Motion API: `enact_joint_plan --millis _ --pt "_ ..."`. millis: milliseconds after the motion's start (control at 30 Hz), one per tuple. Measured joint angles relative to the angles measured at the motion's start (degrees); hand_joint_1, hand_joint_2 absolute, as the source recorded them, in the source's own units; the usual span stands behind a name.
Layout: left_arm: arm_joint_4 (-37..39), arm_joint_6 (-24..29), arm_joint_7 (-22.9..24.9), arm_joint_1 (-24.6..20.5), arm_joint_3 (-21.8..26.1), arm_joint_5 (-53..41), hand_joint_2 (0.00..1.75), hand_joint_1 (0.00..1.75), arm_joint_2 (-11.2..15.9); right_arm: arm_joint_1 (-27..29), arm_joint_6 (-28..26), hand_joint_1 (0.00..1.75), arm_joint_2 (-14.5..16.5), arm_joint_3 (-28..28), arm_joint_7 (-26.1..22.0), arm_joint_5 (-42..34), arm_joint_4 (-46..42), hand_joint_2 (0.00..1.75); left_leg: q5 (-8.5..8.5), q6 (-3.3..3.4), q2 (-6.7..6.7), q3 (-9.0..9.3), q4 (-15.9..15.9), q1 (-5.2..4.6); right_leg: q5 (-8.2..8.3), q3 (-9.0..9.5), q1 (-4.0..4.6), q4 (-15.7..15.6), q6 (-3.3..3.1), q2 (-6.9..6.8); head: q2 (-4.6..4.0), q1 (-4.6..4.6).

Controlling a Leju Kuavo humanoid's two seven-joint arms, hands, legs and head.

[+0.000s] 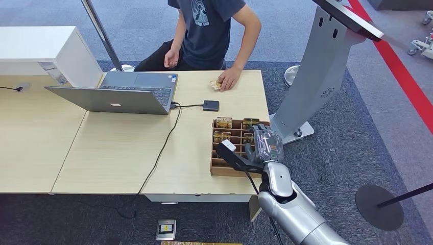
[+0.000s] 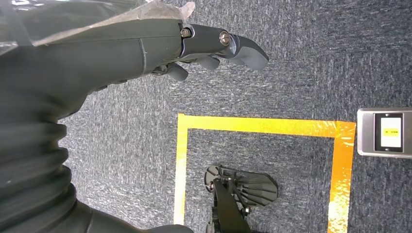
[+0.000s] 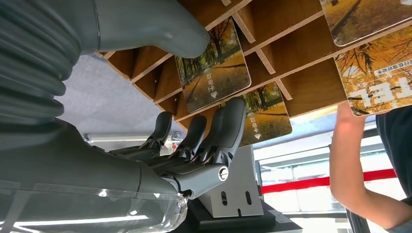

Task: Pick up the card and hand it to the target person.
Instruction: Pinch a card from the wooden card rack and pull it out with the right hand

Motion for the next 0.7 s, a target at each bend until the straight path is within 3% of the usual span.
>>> enact_joint_plan --millis 700 --pt "0.0 0.0 0.0 0.0 0.0 0.0 1.75 0.0 0.0 0.0 0.0 0.79 0.0 0.0 0.0 0.0 0.0 1.75 0.0 0.0 0.0 0.0 0.0 0.0 0.0 0.0 0.0 0.0 0.0 0.0 0.02 0.0"
